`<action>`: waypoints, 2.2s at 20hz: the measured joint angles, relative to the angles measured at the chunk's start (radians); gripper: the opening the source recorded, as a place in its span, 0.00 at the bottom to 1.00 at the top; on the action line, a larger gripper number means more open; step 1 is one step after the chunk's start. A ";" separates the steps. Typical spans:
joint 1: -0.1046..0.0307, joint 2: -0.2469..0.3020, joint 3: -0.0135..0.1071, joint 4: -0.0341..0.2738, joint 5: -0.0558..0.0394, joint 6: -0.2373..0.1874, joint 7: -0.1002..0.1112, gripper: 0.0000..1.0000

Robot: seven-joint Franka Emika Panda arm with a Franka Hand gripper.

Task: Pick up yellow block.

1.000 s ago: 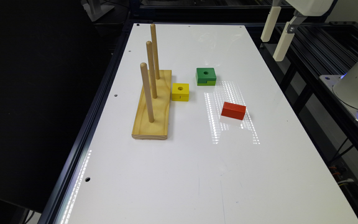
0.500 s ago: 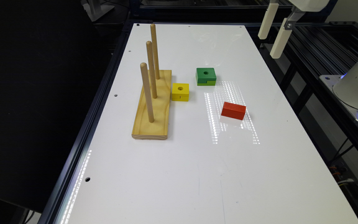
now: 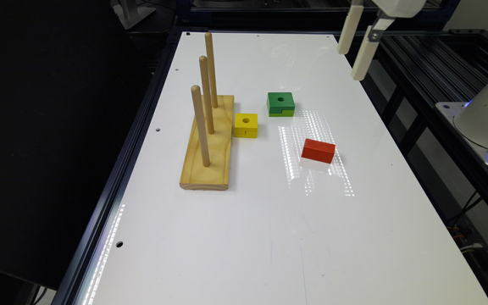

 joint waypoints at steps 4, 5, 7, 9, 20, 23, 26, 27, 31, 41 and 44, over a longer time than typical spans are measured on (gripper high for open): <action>-0.001 0.044 0.000 0.035 0.0000 0.001 0.000 1.00; -0.001 0.051 0.000 0.042 0.0000 0.001 0.000 1.00; -0.001 0.064 0.000 0.056 0.0000 0.001 0.000 1.00; -0.001 0.074 0.000 0.064 0.0000 0.001 0.000 1.00; -0.001 0.115 0.000 0.110 0.0000 0.001 0.000 1.00; -0.002 0.142 0.000 0.138 0.0000 0.001 0.000 1.00; -0.001 0.174 0.000 0.166 0.0000 0.001 0.000 1.00; -0.001 0.185 0.000 0.177 0.0000 0.001 0.000 1.00; -0.002 0.222 0.000 0.212 0.0000 0.001 0.000 1.00; -0.011 0.267 0.000 0.258 -0.0005 0.001 -0.001 1.00; -0.016 0.273 0.000 0.269 -0.0010 0.001 -0.002 1.00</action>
